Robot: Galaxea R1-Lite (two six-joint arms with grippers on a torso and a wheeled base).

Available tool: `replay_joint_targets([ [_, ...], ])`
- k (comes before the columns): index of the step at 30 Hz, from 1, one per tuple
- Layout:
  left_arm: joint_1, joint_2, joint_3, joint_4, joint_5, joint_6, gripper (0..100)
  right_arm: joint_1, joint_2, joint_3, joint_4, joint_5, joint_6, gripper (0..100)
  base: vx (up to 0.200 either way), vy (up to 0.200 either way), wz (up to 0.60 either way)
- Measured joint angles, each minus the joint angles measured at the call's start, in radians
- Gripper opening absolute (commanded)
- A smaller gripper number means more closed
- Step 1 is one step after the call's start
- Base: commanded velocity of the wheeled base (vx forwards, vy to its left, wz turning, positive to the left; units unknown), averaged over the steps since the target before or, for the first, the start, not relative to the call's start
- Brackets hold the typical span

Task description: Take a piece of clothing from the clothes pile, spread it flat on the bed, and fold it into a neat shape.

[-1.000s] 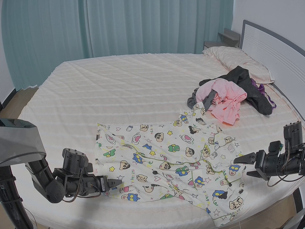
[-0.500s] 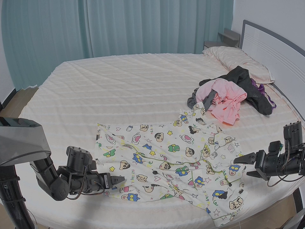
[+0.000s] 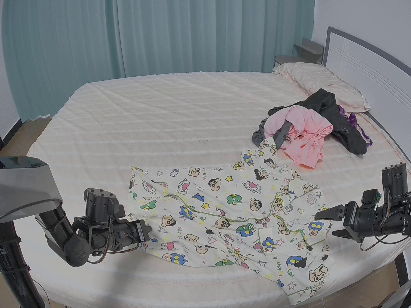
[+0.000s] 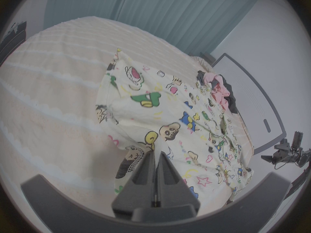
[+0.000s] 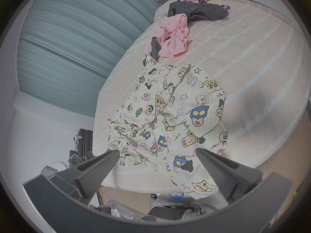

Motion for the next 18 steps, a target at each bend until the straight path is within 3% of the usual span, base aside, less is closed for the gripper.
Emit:
replay_joint_targets([
  [7,0.013,-0.024,-0.056,0.023,0.006,0.004,0,0.000,0.000,0.000,0.000,0.000,0.000,100,0.000,0.000,0.00],
  [18,0.037,-0.027,-0.171,0.177,0.006,0.006,0,0.000,0.001,0.000,0.000,0.000,0.000,100,0.000,0.000,0.00],
])
